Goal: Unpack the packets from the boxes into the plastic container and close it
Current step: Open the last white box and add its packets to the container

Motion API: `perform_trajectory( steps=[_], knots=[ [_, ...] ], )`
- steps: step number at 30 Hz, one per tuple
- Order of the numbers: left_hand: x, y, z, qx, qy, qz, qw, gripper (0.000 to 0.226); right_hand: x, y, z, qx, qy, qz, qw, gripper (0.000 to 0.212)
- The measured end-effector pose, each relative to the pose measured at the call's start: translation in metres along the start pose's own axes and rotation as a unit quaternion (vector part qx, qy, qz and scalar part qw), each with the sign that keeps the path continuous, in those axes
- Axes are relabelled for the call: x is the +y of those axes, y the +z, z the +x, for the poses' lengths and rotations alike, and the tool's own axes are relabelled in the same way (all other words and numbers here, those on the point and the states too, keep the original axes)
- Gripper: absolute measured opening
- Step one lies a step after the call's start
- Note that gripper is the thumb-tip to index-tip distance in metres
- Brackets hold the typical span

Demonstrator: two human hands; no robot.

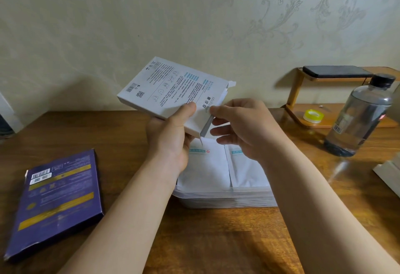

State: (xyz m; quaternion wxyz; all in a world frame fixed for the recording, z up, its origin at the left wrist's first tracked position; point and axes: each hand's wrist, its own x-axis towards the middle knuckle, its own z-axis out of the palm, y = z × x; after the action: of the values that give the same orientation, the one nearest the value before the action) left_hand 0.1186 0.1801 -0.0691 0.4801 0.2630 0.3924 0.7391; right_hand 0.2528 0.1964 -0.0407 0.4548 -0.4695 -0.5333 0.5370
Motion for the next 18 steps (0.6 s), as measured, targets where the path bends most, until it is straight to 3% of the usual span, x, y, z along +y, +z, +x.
perform_trajectory(
  steps=[4, 12, 18],
  knots=[
    [-0.001, 0.000, 0.001, -0.002, -0.002, 0.005, 1.000, 0.027, -0.002, 0.000, -0.001, -0.037, 0.036, 0.054, 0.997, 0.010],
    [-0.001, 0.000, 0.003, -0.020, -0.014, -0.004, 1.000, 0.023, 0.006, 0.004, 0.008, 0.042, 0.059, 0.108, 0.992, 0.007],
    [-0.001, -0.003, 0.008, 0.015, -0.029, -0.039, 0.999, 0.024, 0.012, 0.005, 0.011, 0.043, 0.067, 0.115, 0.990, 0.022]
  ],
)
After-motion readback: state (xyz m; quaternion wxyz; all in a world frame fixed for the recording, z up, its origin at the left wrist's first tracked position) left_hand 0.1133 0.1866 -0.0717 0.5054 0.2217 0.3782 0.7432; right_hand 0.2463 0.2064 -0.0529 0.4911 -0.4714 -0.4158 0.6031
